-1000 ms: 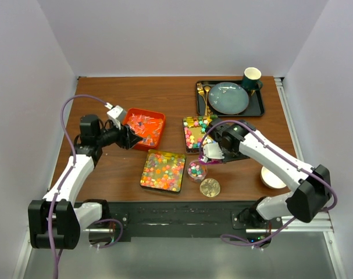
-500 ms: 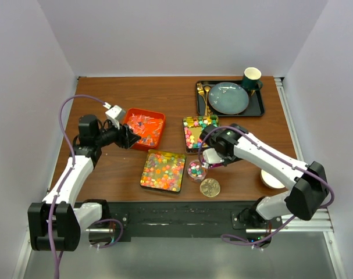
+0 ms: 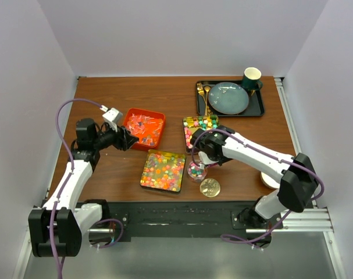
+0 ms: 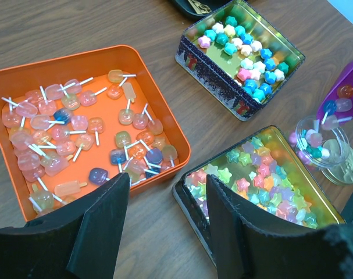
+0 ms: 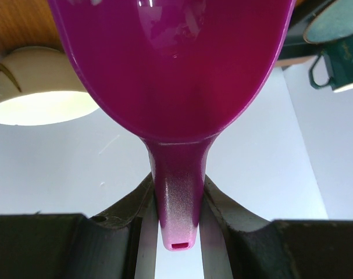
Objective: Pack the candies
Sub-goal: Place the fake candies in the packing bottle, then place the spatula at the center of the board.
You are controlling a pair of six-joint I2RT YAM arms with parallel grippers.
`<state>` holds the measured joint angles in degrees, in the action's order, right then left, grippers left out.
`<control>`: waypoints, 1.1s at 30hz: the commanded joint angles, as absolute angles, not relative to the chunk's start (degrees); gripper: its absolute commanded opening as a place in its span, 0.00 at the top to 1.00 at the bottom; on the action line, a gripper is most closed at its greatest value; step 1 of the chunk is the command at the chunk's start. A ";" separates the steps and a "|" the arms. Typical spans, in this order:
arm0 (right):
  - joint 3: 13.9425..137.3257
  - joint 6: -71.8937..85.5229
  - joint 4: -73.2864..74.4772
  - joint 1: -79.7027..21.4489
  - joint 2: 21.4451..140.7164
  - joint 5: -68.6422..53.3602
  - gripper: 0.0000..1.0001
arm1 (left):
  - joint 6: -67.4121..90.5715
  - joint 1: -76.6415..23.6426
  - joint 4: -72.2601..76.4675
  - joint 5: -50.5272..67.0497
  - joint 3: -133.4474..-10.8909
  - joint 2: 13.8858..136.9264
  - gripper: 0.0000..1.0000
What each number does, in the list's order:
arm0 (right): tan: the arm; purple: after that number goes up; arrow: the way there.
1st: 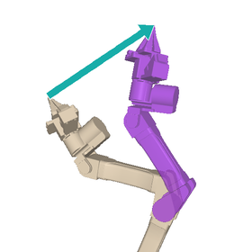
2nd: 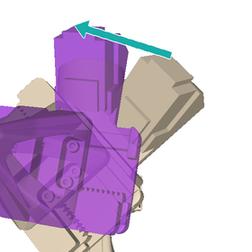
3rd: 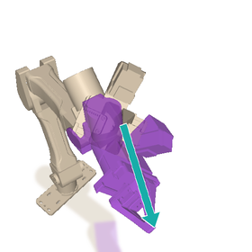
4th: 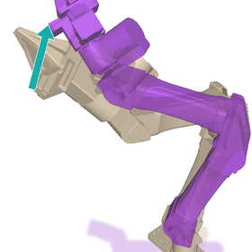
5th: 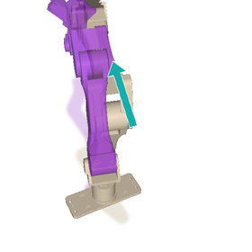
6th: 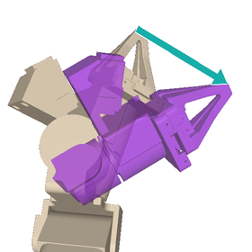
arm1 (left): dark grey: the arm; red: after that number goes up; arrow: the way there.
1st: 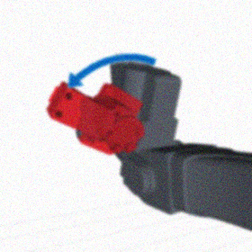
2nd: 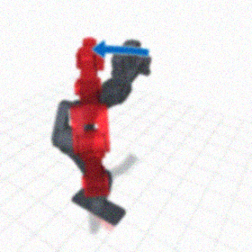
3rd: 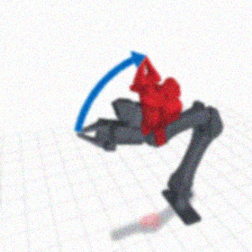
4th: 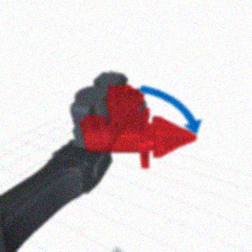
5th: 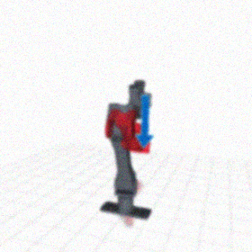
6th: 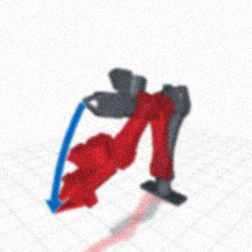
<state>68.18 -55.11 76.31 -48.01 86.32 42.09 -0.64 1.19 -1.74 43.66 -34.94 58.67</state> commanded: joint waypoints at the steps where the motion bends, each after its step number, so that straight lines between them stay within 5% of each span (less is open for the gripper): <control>1: 70.22 -54.93 83.58 -49.57 86.40 47.37 1.00 | -0.53 1.85 1.23 43.95 -34.45 57.30 0.40; 17: 68.47 -53.89 87.97 -48.79 81.22 49.40 1.00 | -1.05 1.41 0.54 44.47 -35.85 58.62 0.37; 24: 79.61 -47.82 81.92 -22.74 82.52 31.58 1.00 | -14.13 -5.26 -11.15 44.92 -40.60 63.45 0.33; 33: 77.51 -42.37 66.01 2.87 89.55 14.97 1.00 | -18.00 -10.90 -21.96 35.43 -45.08 69.86 0.39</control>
<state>77.91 -46.39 72.07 -3.62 85.62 26.15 -13.65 -10.39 -15.97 39.66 -41.06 67.57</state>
